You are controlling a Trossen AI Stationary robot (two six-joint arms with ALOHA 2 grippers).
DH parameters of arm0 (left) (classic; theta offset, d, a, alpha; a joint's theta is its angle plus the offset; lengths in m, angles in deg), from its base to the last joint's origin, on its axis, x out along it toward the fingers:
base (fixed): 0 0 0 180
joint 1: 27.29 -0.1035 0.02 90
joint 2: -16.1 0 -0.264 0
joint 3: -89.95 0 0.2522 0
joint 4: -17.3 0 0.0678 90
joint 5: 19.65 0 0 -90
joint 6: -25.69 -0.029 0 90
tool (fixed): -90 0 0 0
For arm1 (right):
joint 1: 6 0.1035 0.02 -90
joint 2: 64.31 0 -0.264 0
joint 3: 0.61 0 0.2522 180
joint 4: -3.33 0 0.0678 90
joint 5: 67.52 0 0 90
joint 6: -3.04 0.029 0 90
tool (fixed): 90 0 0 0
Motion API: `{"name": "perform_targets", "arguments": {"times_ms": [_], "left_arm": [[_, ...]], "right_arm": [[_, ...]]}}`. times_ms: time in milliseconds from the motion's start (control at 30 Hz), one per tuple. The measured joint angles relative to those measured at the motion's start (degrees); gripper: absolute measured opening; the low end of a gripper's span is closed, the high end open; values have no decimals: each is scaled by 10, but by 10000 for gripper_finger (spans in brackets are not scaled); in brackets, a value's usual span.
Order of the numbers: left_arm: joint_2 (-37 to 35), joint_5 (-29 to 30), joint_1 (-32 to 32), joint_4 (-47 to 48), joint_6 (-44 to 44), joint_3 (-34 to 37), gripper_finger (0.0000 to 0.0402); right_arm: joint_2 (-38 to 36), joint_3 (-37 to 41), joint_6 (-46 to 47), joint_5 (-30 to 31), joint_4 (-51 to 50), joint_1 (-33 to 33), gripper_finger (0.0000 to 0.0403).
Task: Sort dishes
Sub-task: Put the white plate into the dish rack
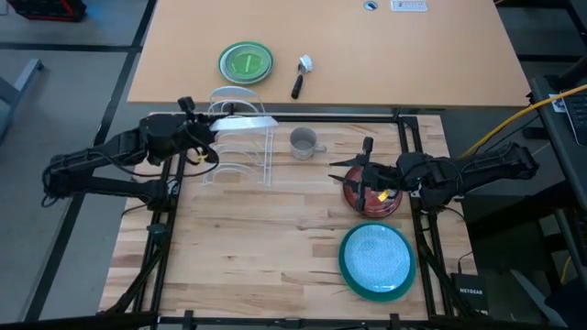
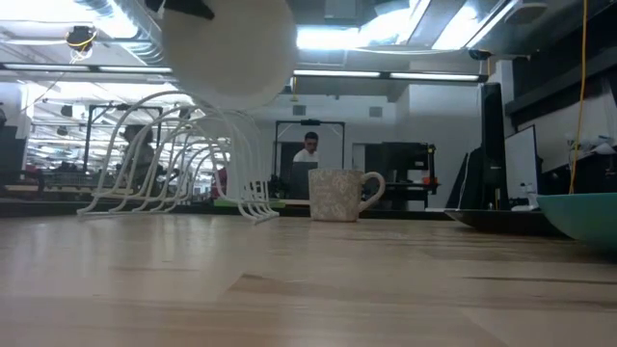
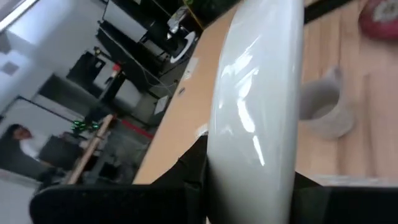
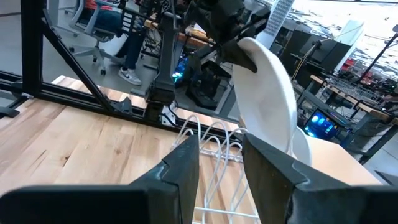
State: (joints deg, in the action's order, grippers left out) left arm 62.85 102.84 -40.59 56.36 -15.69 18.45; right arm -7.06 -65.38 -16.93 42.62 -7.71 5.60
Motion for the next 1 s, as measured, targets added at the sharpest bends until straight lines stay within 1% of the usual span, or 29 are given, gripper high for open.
{"name": "perform_targets", "arguments": {"times_ms": [100, 233, 300, 433, 500, 600, 767, 900, 1000], "left_arm": [[3, 7, -24, -3, -27, 0, 49], [16, 6, -70, -6, -35, 0, 49], [24, -18, -93, -4, -39, 1, 49], [51, -92, -139, -3, -39, 1, 49], [67, -117, -159, -3, -41, 1, 49], [91, -136, -185, 0, -58, 1, 49], [130, -162, -218, 32, -57, 1, 49], [159, -175, -231, 71, -53, 2, 49], [179, -196, -236, 75, -42, 2, 49]], "right_arm": [[0, 0, 0, 9, -1, 0, 127], [0, 0, 0, 9, -13, 0, 127], [0, 0, 0, 9, -17, 0, 127], [0, 0, 0, 9, -23, 0, 127], [0, 0, 0, 11, -28, 0, 127], [0, 0, -1, 18, -33, 0, 127], [0, 0, -1, 23, -43, 0, 127], [0, 0, -1, 34, -56, 0, 127], [0, 0, -1, 35, -61, 0, 127]]}}
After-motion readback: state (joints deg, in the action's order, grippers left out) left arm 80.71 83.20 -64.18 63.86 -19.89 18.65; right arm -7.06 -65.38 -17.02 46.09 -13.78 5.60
